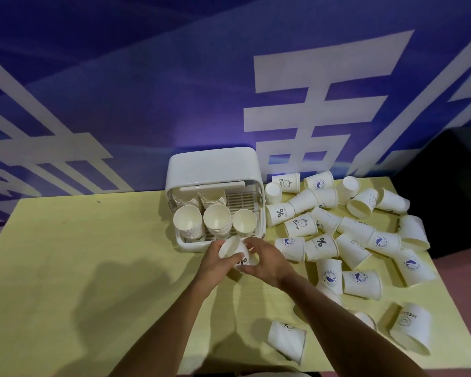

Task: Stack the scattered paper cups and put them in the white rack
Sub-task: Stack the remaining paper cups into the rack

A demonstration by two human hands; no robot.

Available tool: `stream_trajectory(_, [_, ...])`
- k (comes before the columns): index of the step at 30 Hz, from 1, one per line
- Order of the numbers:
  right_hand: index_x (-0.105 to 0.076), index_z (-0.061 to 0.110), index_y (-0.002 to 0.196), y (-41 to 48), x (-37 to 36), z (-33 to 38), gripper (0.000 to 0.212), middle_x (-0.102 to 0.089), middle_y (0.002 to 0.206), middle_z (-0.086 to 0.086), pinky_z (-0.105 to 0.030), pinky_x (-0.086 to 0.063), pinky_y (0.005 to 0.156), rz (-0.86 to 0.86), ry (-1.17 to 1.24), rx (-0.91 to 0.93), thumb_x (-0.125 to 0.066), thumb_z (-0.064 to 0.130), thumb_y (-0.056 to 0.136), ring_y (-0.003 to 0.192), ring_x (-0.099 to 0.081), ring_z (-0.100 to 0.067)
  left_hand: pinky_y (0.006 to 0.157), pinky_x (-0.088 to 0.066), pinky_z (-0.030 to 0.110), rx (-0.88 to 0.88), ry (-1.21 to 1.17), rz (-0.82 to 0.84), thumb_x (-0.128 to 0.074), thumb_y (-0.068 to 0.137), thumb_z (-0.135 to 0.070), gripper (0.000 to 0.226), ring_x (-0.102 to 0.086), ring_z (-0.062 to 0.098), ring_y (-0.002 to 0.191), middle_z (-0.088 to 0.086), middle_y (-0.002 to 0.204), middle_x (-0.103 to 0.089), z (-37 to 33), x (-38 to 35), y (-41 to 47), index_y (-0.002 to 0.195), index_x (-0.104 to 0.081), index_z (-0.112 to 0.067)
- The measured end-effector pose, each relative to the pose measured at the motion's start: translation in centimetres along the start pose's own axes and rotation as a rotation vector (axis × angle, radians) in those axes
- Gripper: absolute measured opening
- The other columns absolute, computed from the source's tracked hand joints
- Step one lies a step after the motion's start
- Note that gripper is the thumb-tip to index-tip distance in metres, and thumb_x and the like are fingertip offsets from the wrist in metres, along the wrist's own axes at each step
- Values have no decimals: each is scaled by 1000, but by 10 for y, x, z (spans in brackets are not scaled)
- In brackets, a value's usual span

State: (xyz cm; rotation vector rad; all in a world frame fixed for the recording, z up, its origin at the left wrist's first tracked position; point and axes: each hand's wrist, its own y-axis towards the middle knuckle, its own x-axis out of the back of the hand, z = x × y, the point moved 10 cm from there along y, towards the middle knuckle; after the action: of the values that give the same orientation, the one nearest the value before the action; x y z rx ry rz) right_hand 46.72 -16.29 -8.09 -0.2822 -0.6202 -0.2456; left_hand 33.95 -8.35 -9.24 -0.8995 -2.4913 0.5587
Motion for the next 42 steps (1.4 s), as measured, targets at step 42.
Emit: stream_trajectory(42, [-46,12,136,68,38,16,75,-57,131,-10,-38,-46,97,-268,-219,-70,-82,31,73,117,-53,-28,84,-41,22,137,185,17,-73,84,-42,50,-59,7,102,-9,112,-61,52,21,12,128,-55,-25])
